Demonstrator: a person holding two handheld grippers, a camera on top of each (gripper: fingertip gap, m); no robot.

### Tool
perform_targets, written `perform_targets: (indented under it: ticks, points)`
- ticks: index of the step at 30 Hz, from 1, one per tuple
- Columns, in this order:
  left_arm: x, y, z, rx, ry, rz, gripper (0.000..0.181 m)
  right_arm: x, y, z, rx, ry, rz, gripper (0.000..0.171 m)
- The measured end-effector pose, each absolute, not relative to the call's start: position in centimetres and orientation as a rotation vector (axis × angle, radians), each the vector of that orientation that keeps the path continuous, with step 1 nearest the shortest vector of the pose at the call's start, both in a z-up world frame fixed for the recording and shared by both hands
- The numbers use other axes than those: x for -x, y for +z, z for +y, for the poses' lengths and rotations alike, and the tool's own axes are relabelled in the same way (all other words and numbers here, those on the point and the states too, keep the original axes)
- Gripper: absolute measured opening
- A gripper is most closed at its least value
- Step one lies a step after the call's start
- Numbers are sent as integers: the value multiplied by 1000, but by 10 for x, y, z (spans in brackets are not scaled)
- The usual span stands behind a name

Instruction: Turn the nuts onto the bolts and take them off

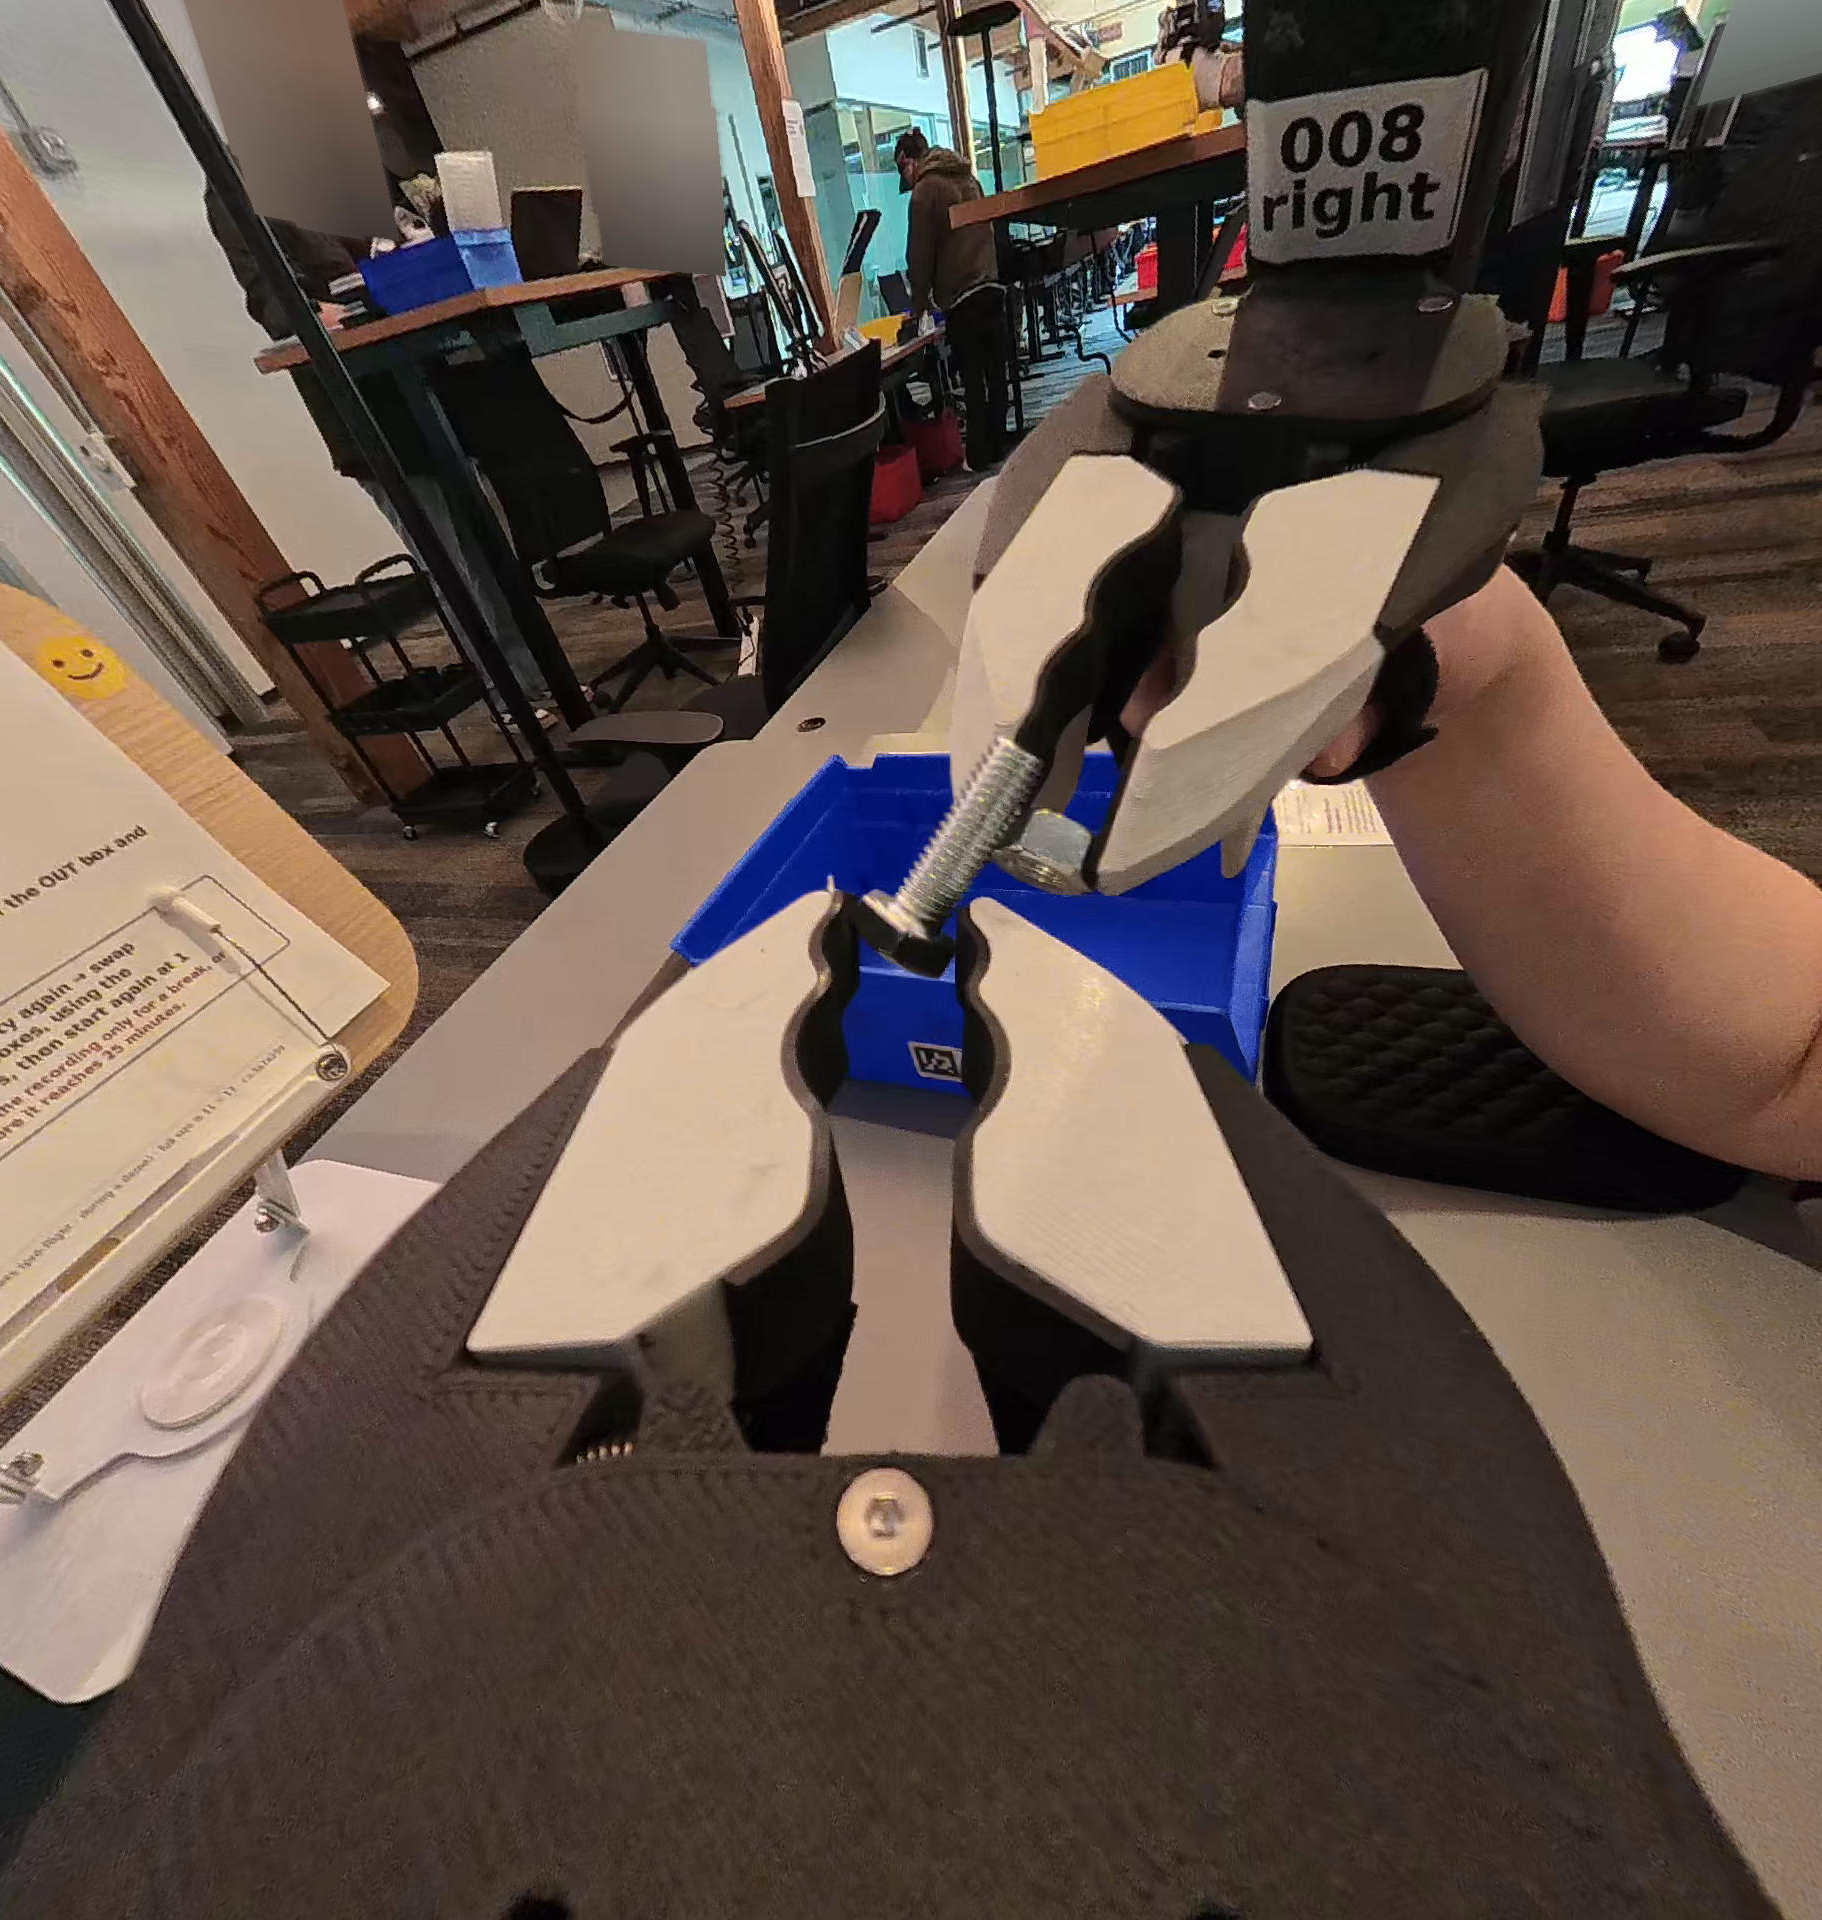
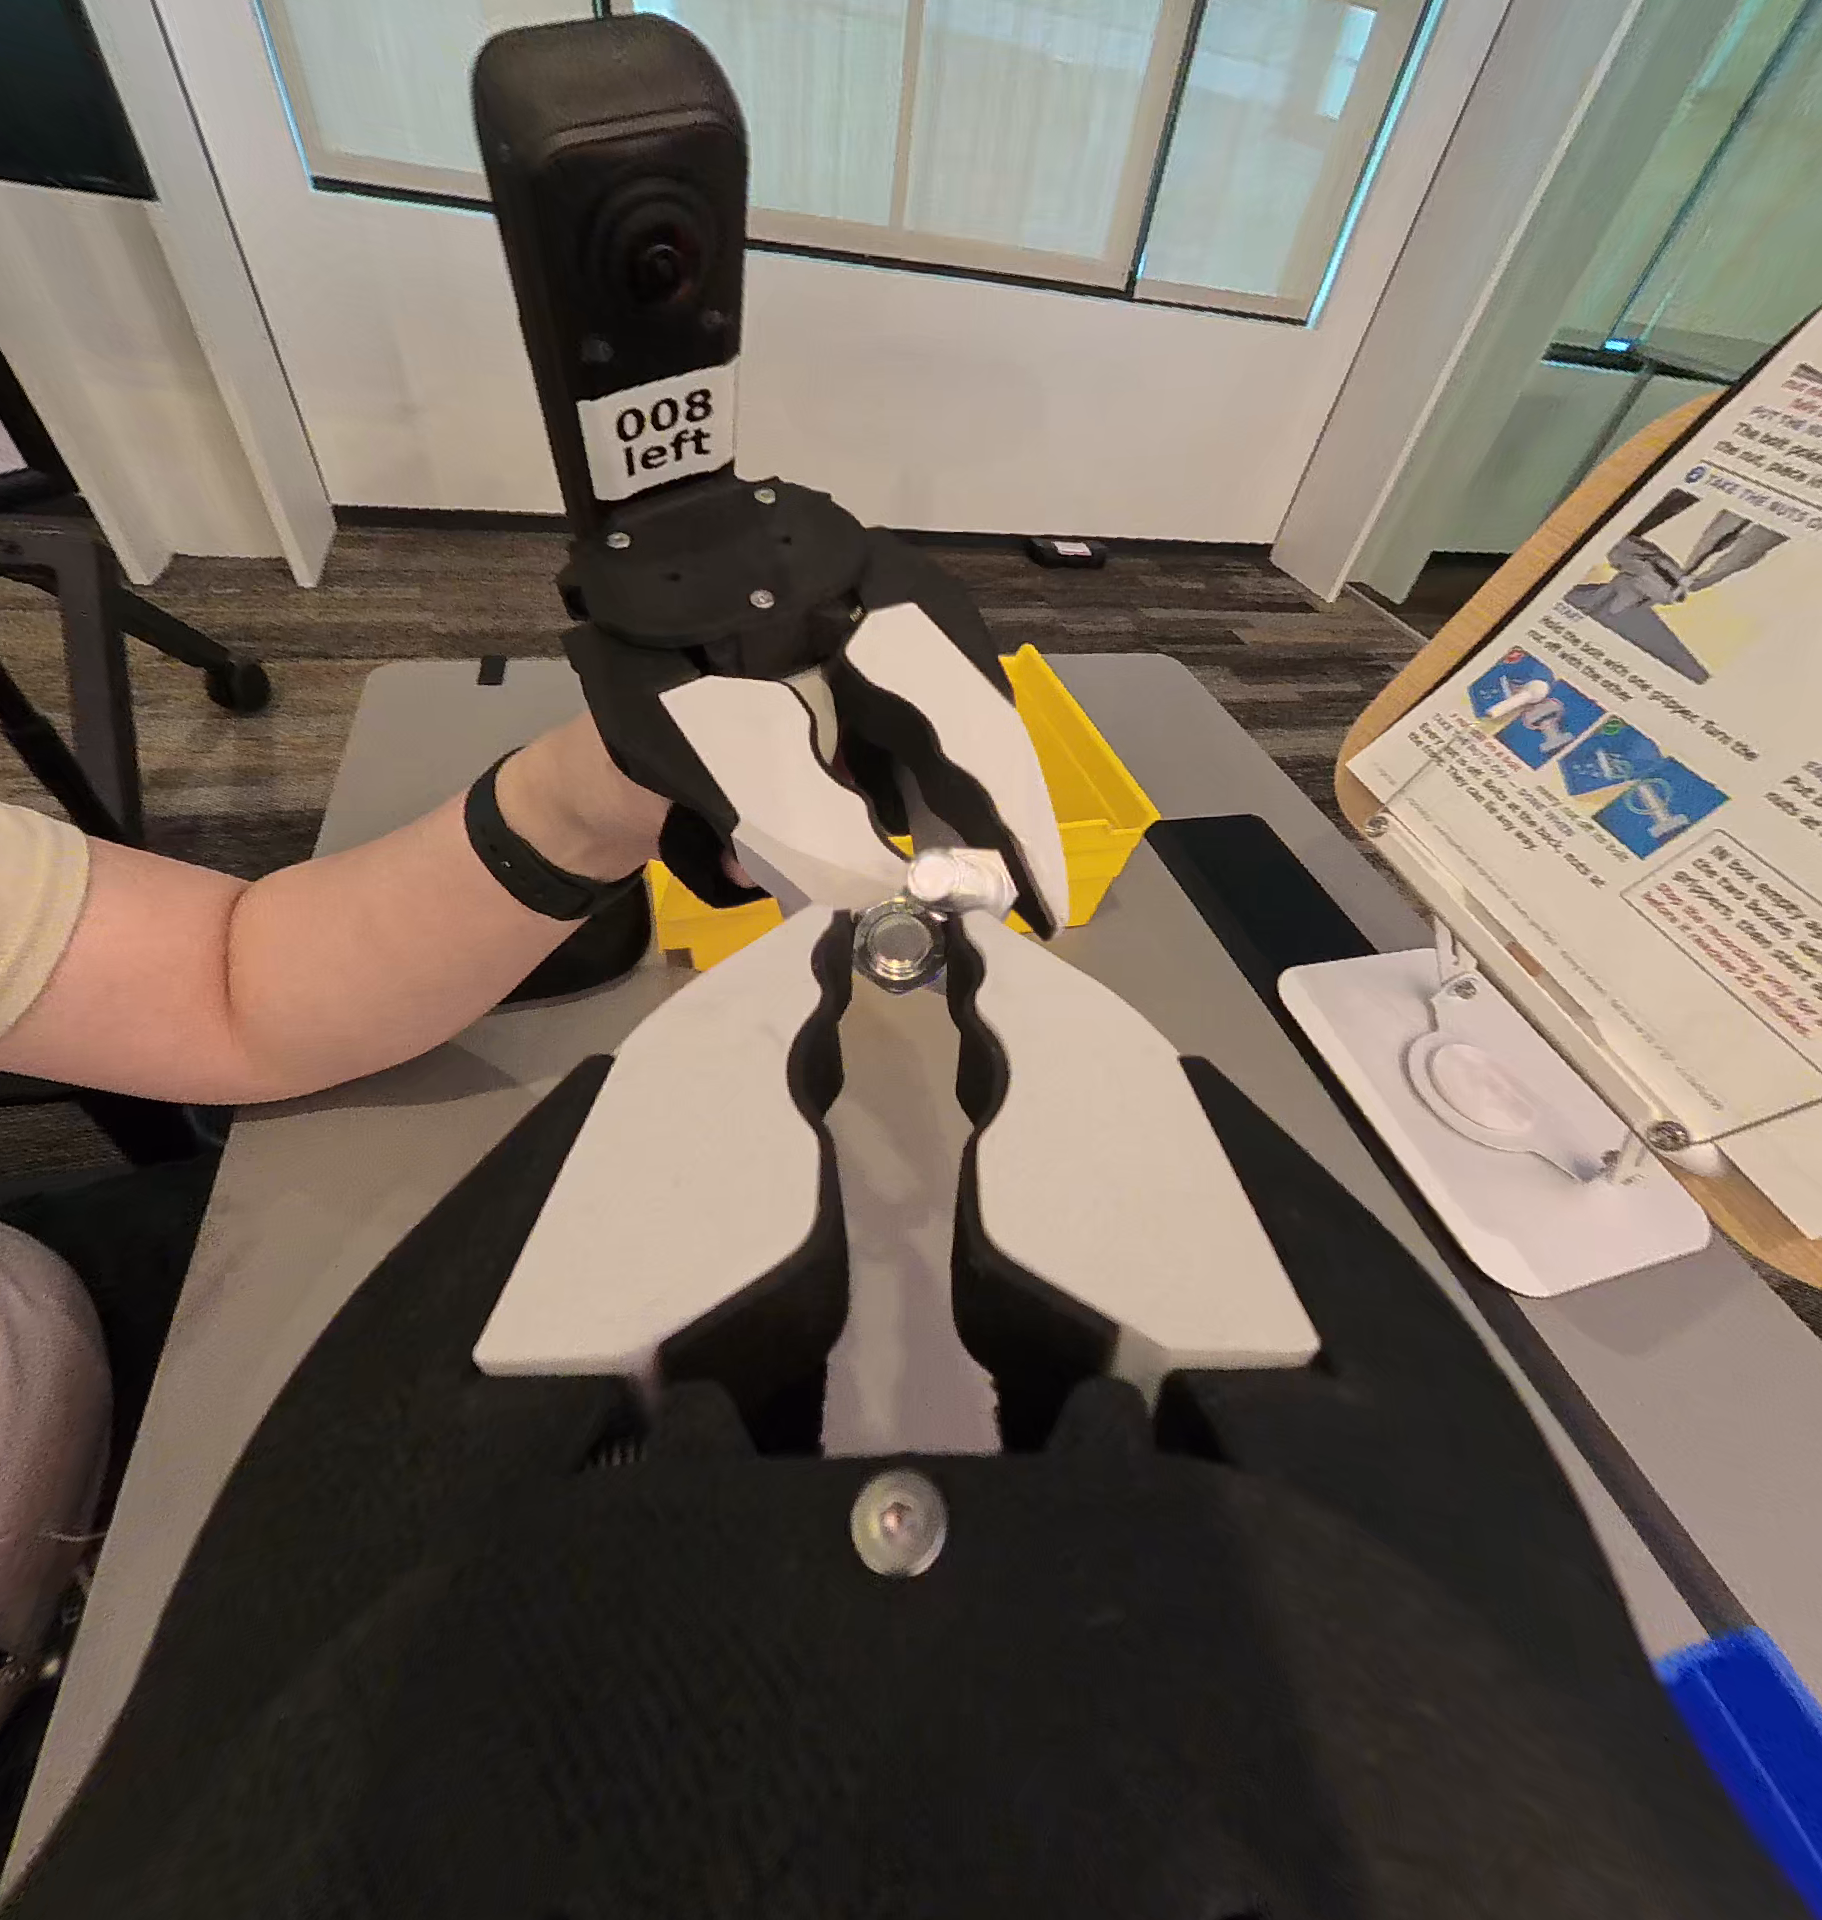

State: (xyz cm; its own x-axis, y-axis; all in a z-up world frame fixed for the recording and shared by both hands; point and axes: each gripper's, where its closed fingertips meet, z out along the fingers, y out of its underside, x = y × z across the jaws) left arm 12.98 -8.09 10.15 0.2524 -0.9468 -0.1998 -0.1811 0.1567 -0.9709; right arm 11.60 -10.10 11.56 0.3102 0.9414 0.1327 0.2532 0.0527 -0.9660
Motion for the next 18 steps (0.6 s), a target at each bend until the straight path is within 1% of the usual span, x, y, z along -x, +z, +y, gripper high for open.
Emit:
perform_targets:
  ticks: [9, 18]
  points:
    - [-125, 108, -78, 1296, -881, 1151, 17, -111, 123, -101, 1391, 837, -1144, 18]
    - [-121, 112, -79, 1300, -874, 1128, 17, -109, 134, -103, 1331, 730, -1117, 18]
